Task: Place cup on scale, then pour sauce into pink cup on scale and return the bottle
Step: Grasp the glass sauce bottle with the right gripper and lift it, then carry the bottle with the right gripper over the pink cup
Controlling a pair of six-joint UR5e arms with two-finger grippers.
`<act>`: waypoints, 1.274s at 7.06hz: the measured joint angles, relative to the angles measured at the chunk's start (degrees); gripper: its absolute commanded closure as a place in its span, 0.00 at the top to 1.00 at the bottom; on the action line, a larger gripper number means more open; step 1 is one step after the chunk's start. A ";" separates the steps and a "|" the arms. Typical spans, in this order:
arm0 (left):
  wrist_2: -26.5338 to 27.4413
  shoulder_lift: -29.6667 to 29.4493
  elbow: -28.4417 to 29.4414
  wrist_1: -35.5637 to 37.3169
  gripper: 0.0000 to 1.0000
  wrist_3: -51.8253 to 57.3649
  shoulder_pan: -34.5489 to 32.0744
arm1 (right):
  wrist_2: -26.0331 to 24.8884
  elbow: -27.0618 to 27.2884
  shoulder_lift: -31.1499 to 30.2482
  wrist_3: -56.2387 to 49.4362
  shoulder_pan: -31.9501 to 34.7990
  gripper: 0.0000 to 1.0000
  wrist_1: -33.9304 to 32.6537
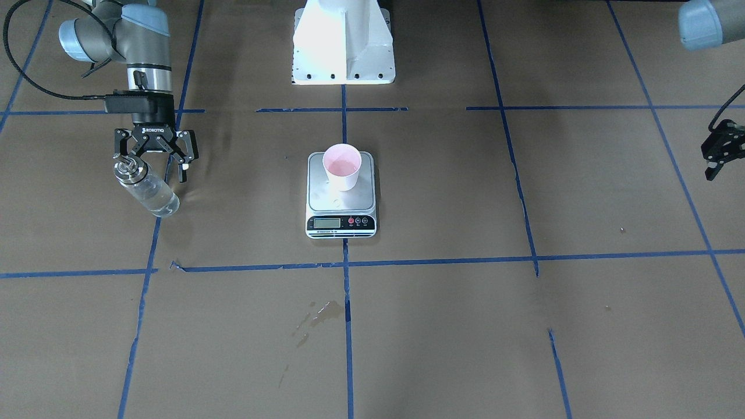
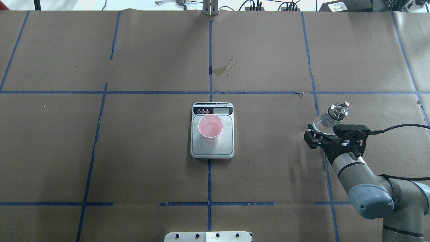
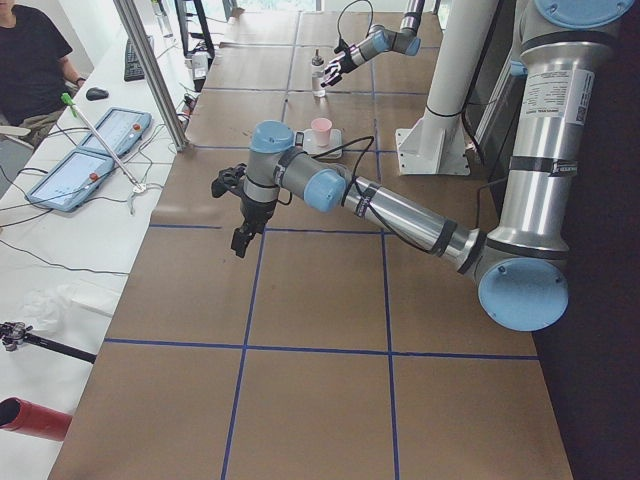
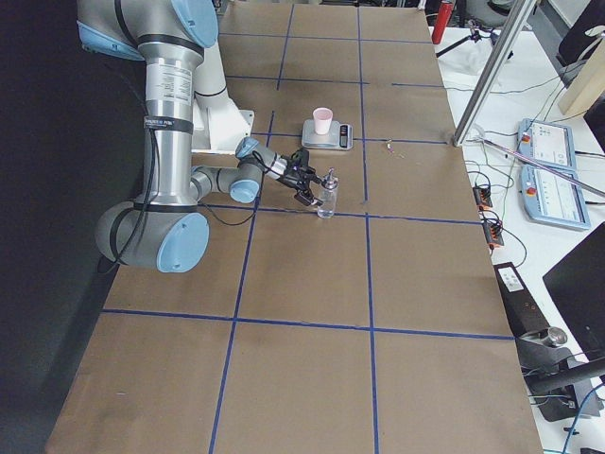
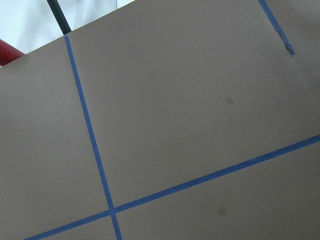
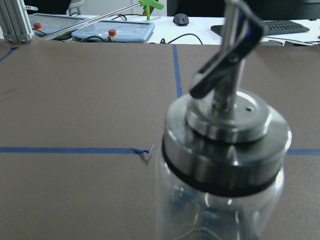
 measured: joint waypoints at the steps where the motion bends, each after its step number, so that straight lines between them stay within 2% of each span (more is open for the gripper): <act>1: 0.00 0.04 0.00 -0.03 1.00 -0.02 0.00 | -0.25 -0.19 -0.06 -0.57 0.06 1.00 0.02; 8: 0.19 0.02 -0.40 -0.01 1.00 -0.55 0.00 | -0.66 -0.99 0.34 -4.00 2.54 1.00 -0.06; 9: 0.38 0.01 -0.32 -0.01 1.00 -0.63 0.00 | -0.60 -1.06 0.52 -4.12 2.79 0.45 -0.06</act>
